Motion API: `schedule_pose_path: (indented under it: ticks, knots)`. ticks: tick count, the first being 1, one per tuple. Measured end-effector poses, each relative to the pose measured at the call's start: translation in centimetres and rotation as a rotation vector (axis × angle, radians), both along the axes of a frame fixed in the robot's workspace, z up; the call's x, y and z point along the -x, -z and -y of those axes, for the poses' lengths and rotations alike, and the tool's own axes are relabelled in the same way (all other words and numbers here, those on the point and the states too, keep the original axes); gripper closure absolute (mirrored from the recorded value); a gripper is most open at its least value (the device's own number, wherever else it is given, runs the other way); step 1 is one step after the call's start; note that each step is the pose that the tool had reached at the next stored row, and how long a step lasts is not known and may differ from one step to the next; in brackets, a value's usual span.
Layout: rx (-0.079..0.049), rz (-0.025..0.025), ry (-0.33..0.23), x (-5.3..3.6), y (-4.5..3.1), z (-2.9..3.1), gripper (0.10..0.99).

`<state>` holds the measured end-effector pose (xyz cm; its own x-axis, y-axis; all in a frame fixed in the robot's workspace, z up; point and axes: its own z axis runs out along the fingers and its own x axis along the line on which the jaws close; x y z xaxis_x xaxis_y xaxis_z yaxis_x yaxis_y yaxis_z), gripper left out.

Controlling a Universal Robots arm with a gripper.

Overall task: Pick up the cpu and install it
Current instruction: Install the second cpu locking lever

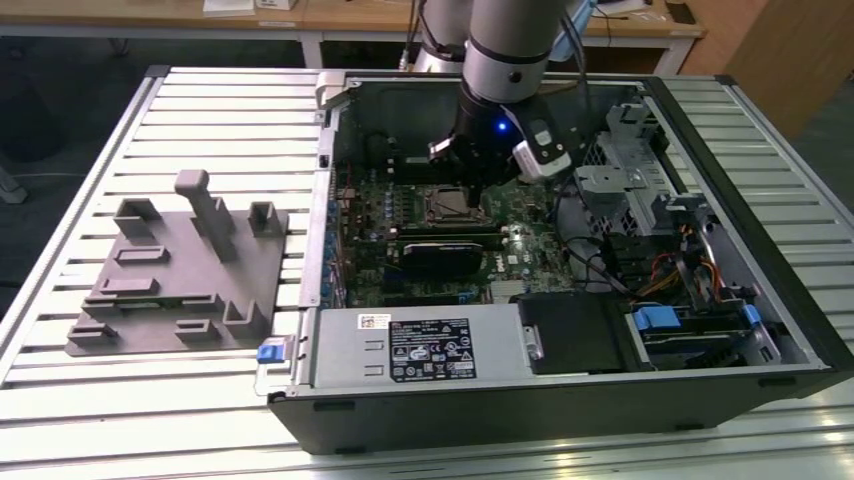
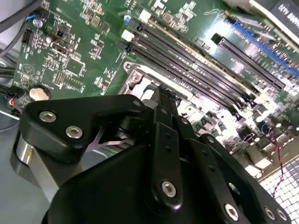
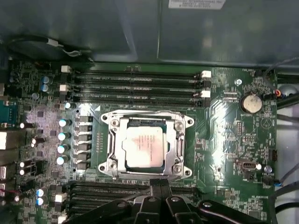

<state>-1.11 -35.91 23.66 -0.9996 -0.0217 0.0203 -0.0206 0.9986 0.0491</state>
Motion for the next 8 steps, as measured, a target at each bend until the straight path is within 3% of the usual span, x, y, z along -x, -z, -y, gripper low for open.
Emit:
schedule_pose_path:
  ticks: [8]
  knots:
    - [0.0,0.0,0.0,0.0,0.11,0.63,0.98]
